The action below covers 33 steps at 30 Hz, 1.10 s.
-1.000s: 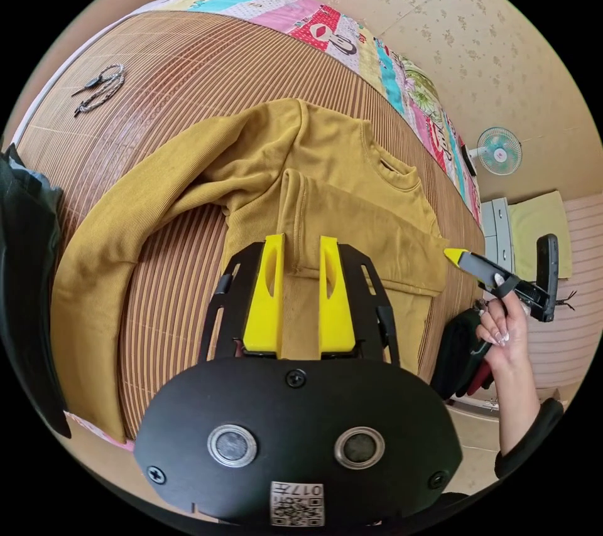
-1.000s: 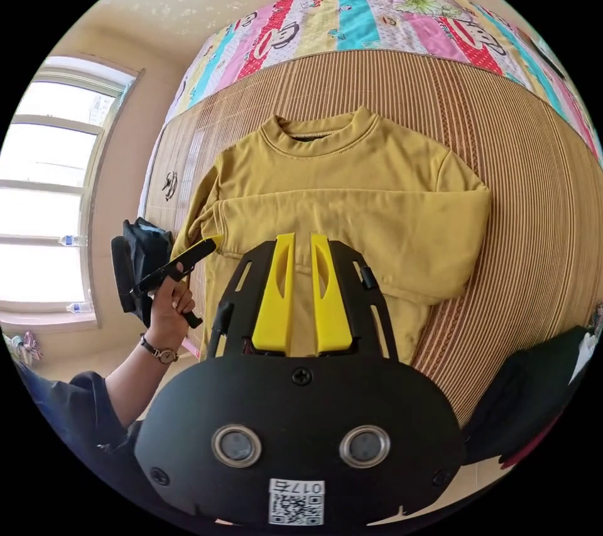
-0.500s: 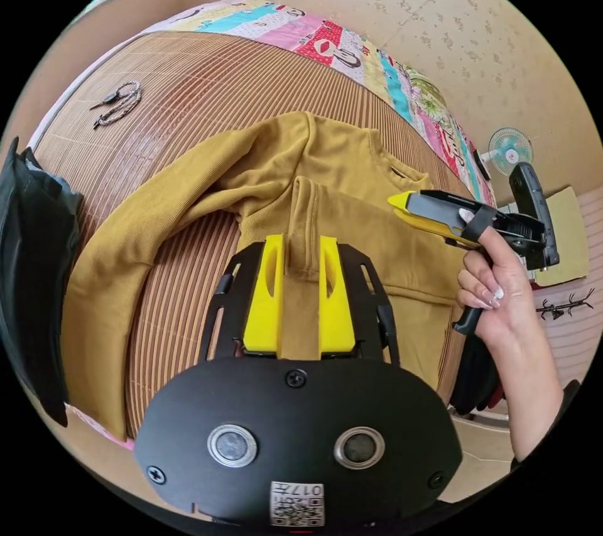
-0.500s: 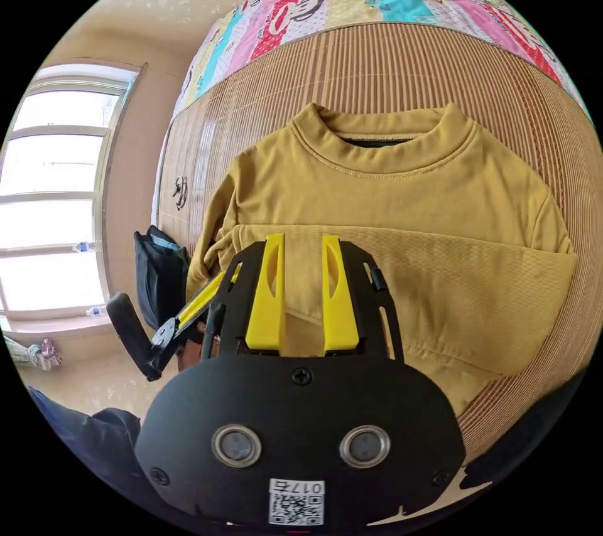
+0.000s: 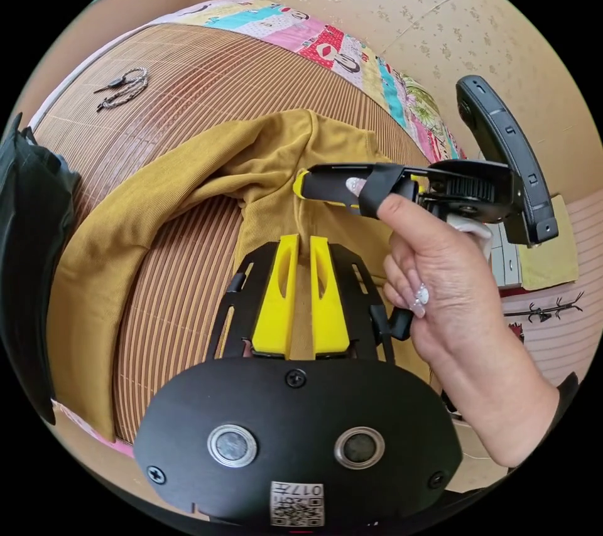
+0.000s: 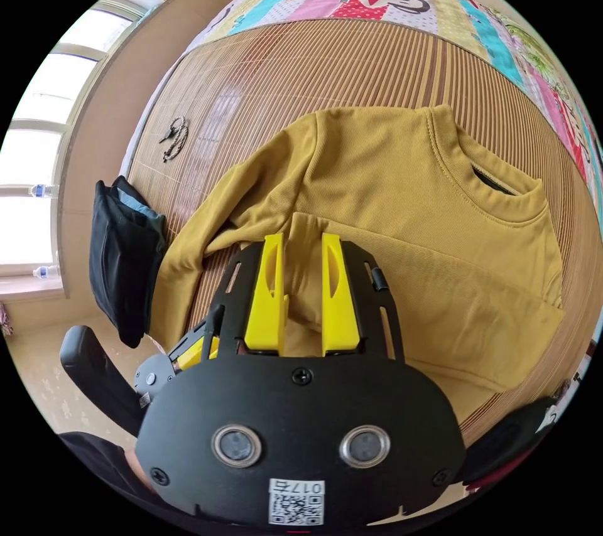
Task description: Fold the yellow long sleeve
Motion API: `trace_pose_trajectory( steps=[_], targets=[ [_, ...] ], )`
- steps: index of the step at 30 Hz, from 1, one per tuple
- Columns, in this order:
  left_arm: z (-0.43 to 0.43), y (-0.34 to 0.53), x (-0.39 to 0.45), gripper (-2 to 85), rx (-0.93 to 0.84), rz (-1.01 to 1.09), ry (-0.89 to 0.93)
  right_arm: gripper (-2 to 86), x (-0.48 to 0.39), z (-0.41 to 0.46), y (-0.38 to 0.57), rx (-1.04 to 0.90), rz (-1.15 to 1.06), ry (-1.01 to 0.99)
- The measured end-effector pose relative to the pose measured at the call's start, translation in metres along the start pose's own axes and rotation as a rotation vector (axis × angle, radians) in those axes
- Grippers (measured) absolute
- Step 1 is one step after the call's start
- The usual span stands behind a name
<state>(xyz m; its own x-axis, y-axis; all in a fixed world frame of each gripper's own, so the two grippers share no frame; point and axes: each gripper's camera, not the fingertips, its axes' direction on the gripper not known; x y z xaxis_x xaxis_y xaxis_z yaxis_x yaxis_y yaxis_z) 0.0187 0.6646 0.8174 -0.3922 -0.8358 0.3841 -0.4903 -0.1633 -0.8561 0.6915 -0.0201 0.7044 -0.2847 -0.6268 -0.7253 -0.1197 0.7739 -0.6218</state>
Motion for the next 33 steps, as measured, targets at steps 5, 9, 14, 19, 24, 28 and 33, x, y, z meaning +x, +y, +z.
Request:
trace_pose_trajectory(
  steps=[5,9,14,19,24,28,33],
  targets=[
    [-0.010,0.002,0.021,1.9,0.015,0.077,0.079,8.7,0.003,0.009,0.010,-0.033,0.003,-0.004],
    [-0.020,0.000,0.031,1.4,0.026,0.138,0.105,4.6,0.012,-0.009,0.023,0.020,0.048,-0.008],
    [-0.067,-0.017,0.034,1.3,0.141,0.170,0.206,3.6,0.018,-0.072,0.045,0.268,0.131,-0.108],
    [-0.091,-0.039,0.024,1.5,0.209,0.149,0.134,3.7,0.005,-0.082,0.035,0.376,0.126,-0.227],
    [-0.064,-0.048,-0.002,2.5,0.158,0.090,0.032,5.2,0.003,-0.049,0.020,0.304,0.099,-0.271],
    [-0.045,-0.042,-0.031,5.1,0.091,0.002,-0.029,5.7,0.039,-0.066,0.059,0.374,0.145,-0.217],
    [-0.070,-0.018,-0.057,6.8,0.099,-0.092,-0.038,2.7,0.100,-0.065,0.119,0.322,0.243,0.148]
  ],
)
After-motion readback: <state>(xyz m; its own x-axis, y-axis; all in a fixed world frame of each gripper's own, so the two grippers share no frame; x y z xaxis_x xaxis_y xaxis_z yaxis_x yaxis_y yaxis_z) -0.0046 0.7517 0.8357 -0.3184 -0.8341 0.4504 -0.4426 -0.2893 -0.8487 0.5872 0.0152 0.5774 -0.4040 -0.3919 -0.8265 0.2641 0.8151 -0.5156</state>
